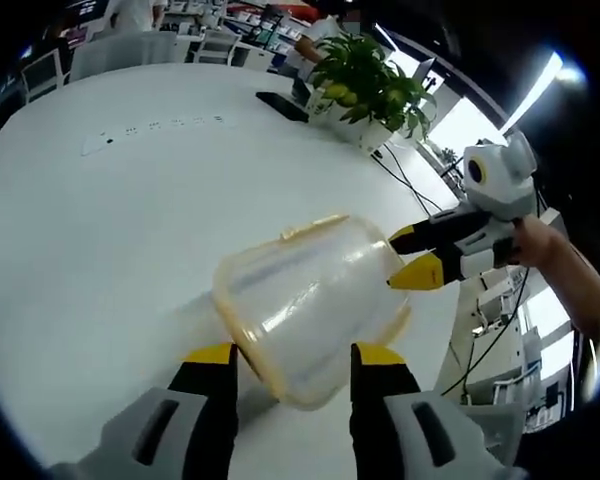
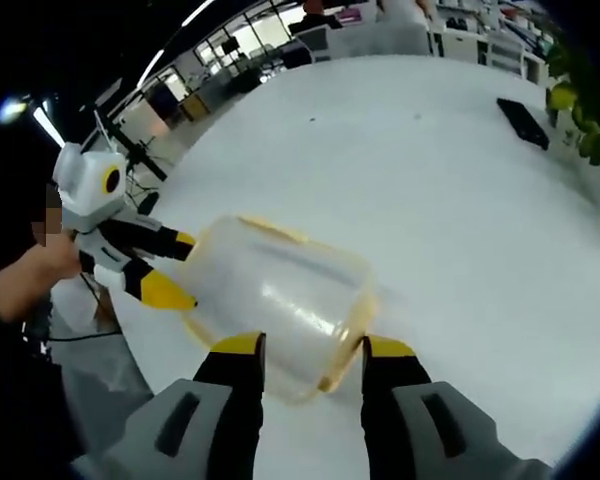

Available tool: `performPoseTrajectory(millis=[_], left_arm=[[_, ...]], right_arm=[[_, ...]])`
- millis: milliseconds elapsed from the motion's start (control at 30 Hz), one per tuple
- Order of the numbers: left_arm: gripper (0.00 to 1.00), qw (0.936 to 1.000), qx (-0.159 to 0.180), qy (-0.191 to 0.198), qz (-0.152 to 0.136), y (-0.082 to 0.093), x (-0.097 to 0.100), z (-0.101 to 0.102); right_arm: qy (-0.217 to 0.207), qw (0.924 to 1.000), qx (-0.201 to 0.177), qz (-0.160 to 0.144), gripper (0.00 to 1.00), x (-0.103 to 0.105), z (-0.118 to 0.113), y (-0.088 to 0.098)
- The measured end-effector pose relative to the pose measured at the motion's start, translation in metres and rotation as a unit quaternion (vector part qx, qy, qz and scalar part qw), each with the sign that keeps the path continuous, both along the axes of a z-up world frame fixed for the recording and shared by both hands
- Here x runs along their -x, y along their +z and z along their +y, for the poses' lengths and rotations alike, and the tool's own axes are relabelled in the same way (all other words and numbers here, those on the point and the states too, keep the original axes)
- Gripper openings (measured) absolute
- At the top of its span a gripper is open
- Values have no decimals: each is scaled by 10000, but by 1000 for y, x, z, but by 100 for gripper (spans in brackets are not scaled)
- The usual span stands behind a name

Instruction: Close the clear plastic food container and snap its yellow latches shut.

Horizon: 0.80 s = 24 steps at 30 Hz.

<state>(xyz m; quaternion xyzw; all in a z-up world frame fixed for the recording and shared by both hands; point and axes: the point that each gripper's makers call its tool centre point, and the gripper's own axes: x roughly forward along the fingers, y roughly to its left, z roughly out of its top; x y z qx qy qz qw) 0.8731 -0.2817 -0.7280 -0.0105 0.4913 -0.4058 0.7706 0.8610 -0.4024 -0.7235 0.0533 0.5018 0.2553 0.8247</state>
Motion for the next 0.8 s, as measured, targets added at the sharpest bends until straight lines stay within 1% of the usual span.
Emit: performPoseTrajectory(millis=[167, 400, 800], left_arm=[[38, 10000, -30, 14, 41, 0, 2, 5], [38, 10000, -47, 39, 68, 0, 8, 17], [38, 9998, -79, 133, 112, -1, 22, 48]], right_arm=[[-38, 10000, -13, 33, 35, 2, 5, 1], [-15, 10000, -15, 81, 35, 7, 17, 1], [67, 9999, -48, 64, 35, 19, 46, 1]])
